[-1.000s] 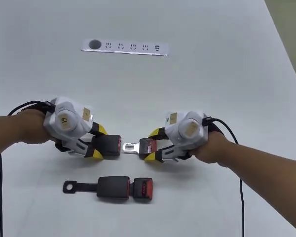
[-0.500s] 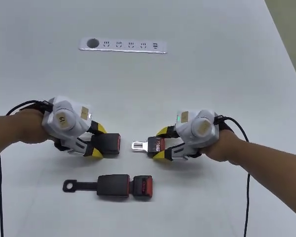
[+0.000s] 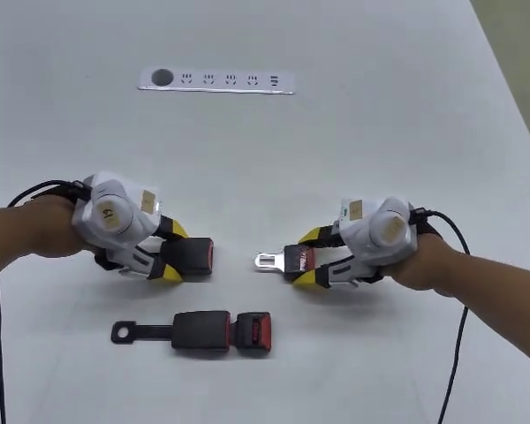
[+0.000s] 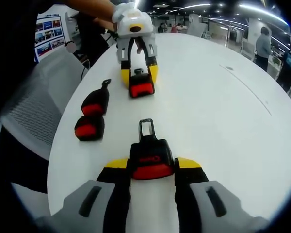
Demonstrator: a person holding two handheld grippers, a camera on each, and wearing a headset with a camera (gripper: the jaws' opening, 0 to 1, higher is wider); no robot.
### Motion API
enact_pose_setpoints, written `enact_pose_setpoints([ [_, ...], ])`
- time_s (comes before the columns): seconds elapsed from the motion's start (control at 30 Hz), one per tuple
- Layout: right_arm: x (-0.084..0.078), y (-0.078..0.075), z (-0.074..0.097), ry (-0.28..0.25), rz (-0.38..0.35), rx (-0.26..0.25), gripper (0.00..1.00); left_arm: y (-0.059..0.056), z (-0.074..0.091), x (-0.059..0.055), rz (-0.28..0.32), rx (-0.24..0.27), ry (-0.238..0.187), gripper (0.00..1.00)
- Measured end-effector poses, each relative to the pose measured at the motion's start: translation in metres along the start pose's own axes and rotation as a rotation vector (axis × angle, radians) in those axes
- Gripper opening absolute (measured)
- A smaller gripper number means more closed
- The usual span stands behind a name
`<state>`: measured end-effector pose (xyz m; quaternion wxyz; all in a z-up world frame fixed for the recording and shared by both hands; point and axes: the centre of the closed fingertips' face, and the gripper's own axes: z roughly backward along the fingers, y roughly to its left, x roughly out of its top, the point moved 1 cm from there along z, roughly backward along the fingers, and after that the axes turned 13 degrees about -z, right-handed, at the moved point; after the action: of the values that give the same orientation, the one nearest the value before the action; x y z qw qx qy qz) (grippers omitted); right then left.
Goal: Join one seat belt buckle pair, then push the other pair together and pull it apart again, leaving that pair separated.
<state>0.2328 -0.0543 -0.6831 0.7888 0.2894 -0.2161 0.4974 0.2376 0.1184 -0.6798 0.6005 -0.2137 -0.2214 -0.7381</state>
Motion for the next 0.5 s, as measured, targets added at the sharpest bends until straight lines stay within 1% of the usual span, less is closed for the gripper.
enact_pose_setpoints([
  [0.17, -0.007, -0.001, 0.009, 0.0, -0.004, -0.006, 0.34, 0.0, 0.0, 0.0, 0.0, 0.001, 0.003, 0.34],
  [0.23, -0.01, -0.005, 0.013, 0.004, -0.006, -0.011, 0.34, 0.0, 0.0, -0.001, 0.0, 0.0, 0.004, 0.34],
  [0.3, -0.012, -0.005, 0.017, 0.005, -0.01, -0.016, 0.34, 0.001, -0.001, -0.001, 0.001, -0.001, 0.004, 0.34],
  [0.33, -0.014, -0.009, 0.018, 0.002, -0.014, -0.017, 0.34, 0.001, -0.001, -0.001, 0.001, -0.001, 0.005, 0.34],
  [0.43, -0.017, -0.013, 0.02, 0.0, -0.017, -0.021, 0.34, 0.001, -0.001, -0.001, 0.0, -0.001, 0.011, 0.34],
  [0.5, -0.02, -0.012, 0.021, 0.0, -0.025, -0.021, 0.34, 0.001, -0.001, 0.0, 0.002, 0.001, 0.013, 0.34],
])
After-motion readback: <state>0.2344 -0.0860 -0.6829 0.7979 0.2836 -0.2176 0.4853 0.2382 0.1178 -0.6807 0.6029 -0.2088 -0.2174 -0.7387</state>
